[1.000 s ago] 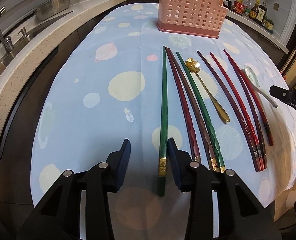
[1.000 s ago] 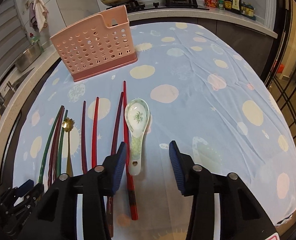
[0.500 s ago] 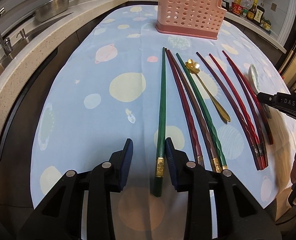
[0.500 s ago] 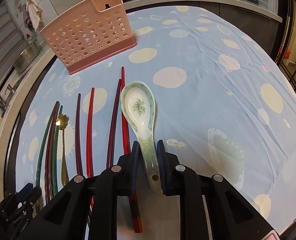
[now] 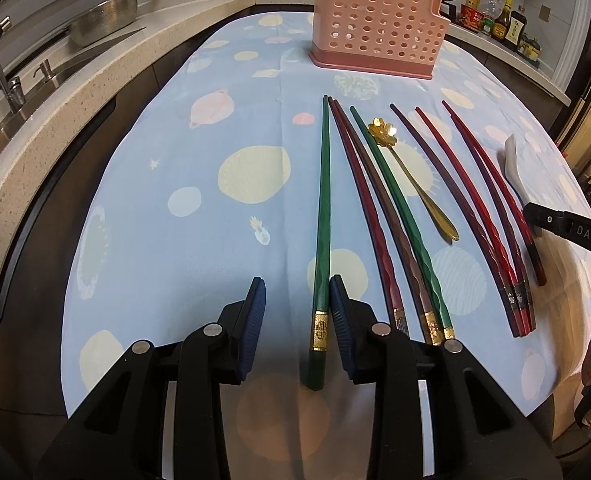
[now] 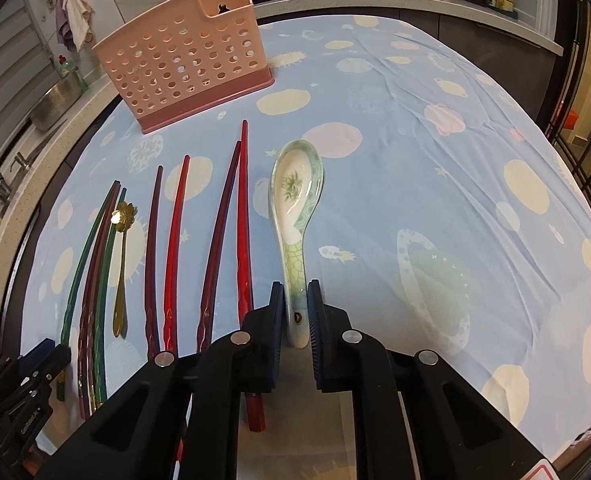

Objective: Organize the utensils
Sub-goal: 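Grasp the green chopstick with the left tool while the right tool grasps the white ceramic spoon, then lift the green chopstick with the left tool while the right tool lifts the white spoon toward the holder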

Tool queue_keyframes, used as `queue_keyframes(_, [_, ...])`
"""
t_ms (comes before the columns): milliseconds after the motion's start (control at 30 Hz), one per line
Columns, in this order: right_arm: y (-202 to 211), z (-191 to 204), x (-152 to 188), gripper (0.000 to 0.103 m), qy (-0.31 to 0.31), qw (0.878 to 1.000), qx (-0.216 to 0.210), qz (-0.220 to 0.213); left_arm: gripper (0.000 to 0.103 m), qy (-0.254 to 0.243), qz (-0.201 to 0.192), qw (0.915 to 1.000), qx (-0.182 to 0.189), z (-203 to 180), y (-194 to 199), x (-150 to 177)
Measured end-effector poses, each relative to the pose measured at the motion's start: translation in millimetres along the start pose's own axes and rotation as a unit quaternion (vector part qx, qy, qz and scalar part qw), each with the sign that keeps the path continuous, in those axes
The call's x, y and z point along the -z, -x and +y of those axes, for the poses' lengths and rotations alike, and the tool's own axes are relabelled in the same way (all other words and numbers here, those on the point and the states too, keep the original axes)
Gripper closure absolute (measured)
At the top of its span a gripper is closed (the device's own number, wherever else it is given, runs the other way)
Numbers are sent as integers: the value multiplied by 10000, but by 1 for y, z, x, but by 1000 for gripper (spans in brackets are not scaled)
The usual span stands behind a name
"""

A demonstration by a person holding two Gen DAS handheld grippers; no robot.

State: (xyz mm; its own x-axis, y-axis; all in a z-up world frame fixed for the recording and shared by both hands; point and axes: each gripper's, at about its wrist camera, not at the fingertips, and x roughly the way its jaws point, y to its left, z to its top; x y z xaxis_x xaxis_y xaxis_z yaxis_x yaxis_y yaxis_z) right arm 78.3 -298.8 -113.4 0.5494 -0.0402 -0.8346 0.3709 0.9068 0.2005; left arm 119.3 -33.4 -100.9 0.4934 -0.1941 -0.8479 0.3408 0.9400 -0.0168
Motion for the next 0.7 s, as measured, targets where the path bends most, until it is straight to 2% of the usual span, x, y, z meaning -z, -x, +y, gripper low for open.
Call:
queue_keyframes(67, [4, 0, 1, 93, 13, 10000, 7, -31, 86, 8, 13, 10000, 29, 1, 1, 0])
queue_keyframes(133, [9, 1, 2, 93, 58, 9999, 33, -75, 93, 28, 53, 9999, 106, 2, 2, -1])
queue_keyframes(400, [48, 6, 7, 95, 169, 9991, 27, -387, 96, 128, 128, 9993, 317, 7, 14, 5])
queue_keyframes(700, [93, 10, 10, 96, 239, 9967, -48, -772, 96, 200, -241, 9987, 398, 14, 59, 0])
